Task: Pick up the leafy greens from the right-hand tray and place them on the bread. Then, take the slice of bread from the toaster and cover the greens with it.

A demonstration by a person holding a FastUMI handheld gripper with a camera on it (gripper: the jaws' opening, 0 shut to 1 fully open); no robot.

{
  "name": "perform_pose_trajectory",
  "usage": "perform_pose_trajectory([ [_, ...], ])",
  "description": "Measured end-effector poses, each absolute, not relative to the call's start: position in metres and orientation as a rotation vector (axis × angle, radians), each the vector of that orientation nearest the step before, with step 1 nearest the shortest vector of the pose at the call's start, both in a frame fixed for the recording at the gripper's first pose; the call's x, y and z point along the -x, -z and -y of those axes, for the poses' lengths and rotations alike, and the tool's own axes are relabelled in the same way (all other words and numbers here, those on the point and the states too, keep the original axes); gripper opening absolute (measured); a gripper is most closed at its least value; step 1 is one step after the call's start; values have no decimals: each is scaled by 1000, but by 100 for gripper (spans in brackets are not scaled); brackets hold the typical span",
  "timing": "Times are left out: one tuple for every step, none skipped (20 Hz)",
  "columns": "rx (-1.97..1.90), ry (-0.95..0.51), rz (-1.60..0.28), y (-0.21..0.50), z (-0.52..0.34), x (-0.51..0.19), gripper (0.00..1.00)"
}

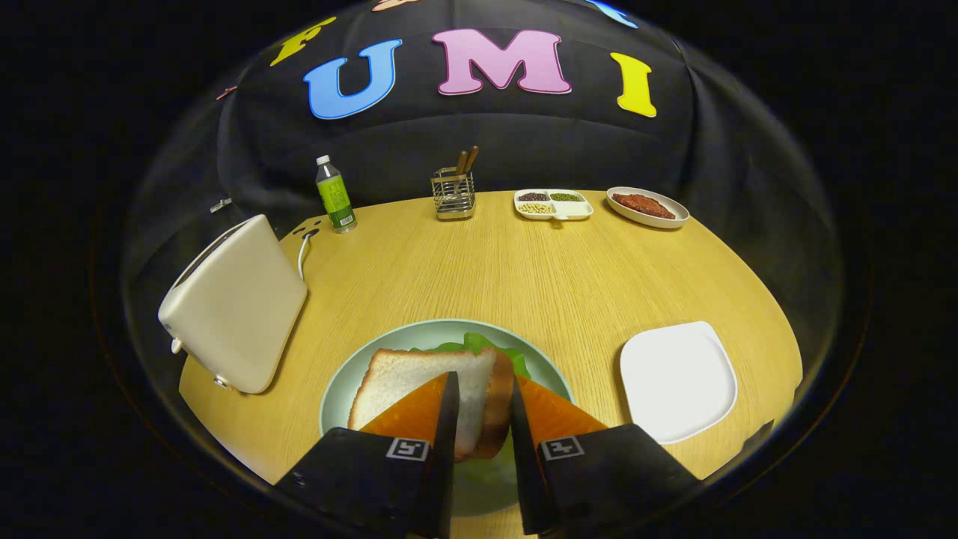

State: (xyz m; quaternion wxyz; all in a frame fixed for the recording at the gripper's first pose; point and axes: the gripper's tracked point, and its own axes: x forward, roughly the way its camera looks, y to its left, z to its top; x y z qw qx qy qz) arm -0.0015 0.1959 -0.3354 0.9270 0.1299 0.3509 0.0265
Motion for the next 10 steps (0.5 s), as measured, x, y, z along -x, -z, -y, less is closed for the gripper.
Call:
perform_pose_trajectory([
  [-234, -47, -728, 339, -192, 3, 44],
  [-203, -46, -734, 341, -190, 5, 54],
  [-173, -49, -734, 342, -188, 7, 54],
  [-155, -58, -726, 340, -189, 5, 55],
  [-137, -64, -722, 341, -189, 5, 55],
  [-114, -66, -721, 340, -189, 5, 54],
  [-91, -64, -719, 341, -186, 4, 54],
  [-79, -63, -715, 340, -184, 4, 61],
  [-72, -60, -714, 339, -183, 4, 65],
  [-68, -55, -717, 340, -180, 4, 70],
])
